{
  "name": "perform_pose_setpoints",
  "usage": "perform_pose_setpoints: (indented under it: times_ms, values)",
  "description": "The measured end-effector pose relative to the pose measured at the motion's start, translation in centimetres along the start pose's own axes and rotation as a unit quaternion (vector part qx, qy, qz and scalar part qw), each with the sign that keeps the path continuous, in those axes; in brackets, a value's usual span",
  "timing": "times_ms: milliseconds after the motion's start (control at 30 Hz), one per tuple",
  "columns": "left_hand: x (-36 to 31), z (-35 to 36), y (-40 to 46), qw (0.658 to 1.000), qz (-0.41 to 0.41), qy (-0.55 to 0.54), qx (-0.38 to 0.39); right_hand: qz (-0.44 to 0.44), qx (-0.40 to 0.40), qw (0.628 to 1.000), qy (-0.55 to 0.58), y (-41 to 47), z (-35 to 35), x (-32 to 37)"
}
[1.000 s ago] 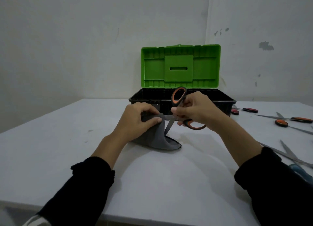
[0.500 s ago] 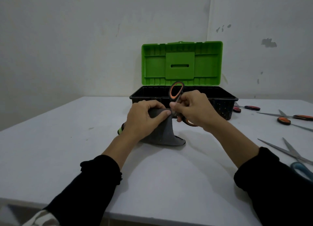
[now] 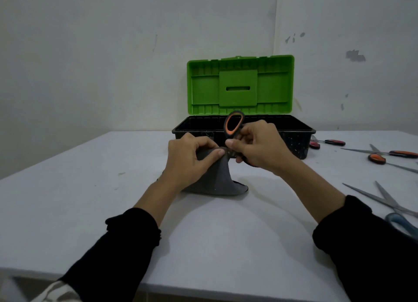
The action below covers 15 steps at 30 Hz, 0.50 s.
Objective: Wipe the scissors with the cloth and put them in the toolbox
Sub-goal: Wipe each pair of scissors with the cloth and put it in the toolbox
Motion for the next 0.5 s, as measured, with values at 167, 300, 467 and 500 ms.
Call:
perform_pose_setpoints:
  times_ms: [167,300,467,500]
  values:
    - [0.5,-0.5,0.2,1.0,-0.001,-0.001,0.003,0.006,-0.01,1.0,0.021,0.2,-0.9,-0.5]
    - [1.7,-0.9,0.0,1.0,-0.023,0.015,0.005,0.037,-0.014,0.997,0.061,0.3,-1.5,-1.5]
    - [2.3,-1.0,-0.1,0.998,-0.057,0.027,0.021,0.064,-0.035,0.996,0.06,0.1,-2.1,-2.7]
    - [2.6,-1.1,-0.1,0.997,-0.064,0.032,0.019,0.069,-0.04,0.995,0.058,0.1,-2.2,-3.0]
Point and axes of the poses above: each hand's wrist, its own y-axis towards the middle knuckle, its own z-axis out of the palm, x = y × z, the point moved 5 cm from there along y, towards the middle knuckle, and after that the axes turned 7 degrees about -y, right-handed, at the moved point
